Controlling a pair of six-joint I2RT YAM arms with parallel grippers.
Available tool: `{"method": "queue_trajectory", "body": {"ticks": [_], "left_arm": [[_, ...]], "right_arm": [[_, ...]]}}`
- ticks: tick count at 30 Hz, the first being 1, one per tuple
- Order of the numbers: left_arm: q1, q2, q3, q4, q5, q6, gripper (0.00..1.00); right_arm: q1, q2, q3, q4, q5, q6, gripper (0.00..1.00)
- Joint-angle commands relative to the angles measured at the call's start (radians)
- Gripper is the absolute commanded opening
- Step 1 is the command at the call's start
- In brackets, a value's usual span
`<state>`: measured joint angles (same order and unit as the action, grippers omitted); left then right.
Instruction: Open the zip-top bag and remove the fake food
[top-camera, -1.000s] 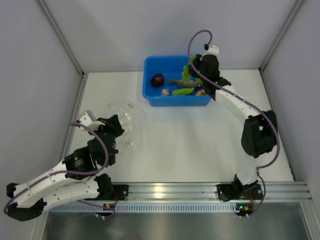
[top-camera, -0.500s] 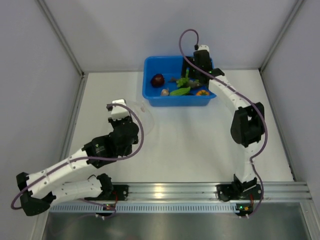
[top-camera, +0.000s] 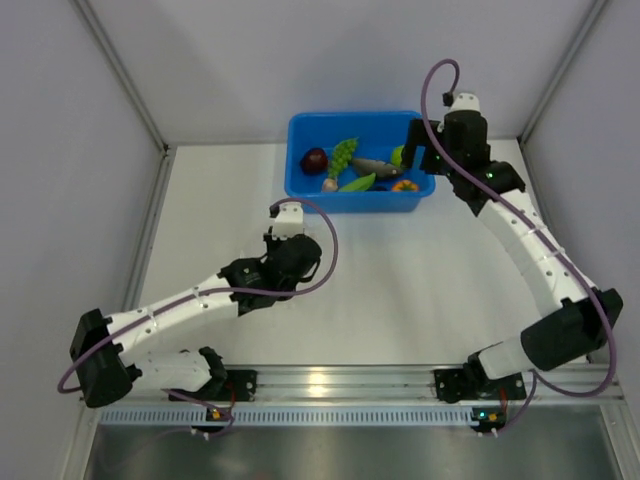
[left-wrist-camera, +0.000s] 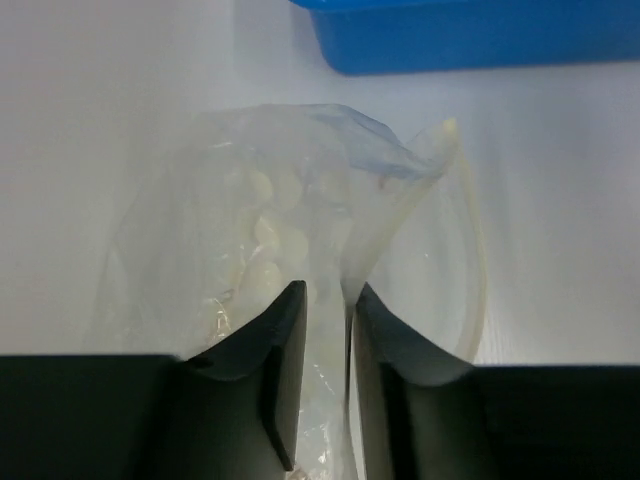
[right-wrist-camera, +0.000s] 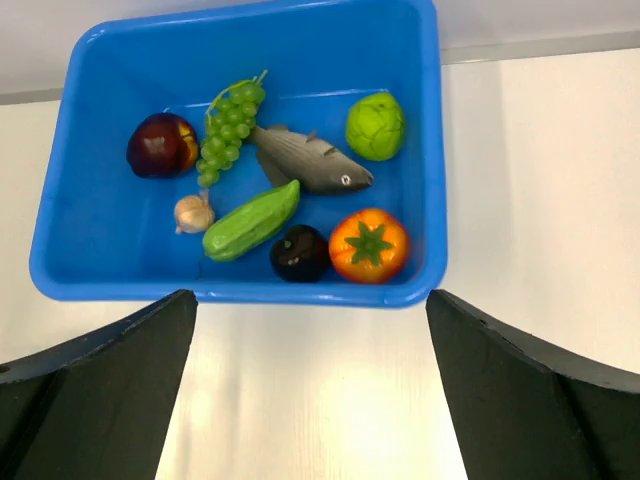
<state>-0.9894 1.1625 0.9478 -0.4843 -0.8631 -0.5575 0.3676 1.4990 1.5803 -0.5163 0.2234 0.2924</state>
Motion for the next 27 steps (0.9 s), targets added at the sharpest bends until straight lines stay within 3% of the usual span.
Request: {"method": "queue_trajectory", "body": {"ticks": [1, 2, 5, 7, 11, 16, 27], "left_arm": [[0.003, 0.035, 0.008, 0.029, 0.131, -0.036, 0.32], [0.005, 0.037, 0.011, 0.039, 0.145, -0.033, 0.52], [0.003, 0.014, 0.025, 0.044, 0.161, -0.033, 0.75], [0.014, -0.006, 0.037, 0.044, 0.170, -0.024, 0.98], [0.122, -0.059, 0.052, 0.042, 0.268, 0.014, 0.98], [0.253, -0.139, 0.065, 0.000, 0.230, 0.056, 0.98], [0.271, -0.365, 0.098, -0.152, 0.055, 0.185, 0.98]], "right_arm": [[-0.015, -0.092, -0.116, -0.080, -0.010, 0.011, 0.99], [-0.013, -0.114, -0.132, -0.091, -0.012, 0.007, 0.99], [-0.015, -0.206, -0.184, -0.129, 0.016, -0.007, 0.99], [-0.013, -0.290, -0.225, -0.136, 0.042, -0.019, 1.00], [-0.013, -0.434, -0.285, -0.149, 0.097, -0.058, 0.99], [-0.013, -0.614, -0.390, -0.162, 0.157, -0.119, 0.99], [-0.013, -0.887, -0.517, -0.261, 0.218, -0.130, 0.99]]}}
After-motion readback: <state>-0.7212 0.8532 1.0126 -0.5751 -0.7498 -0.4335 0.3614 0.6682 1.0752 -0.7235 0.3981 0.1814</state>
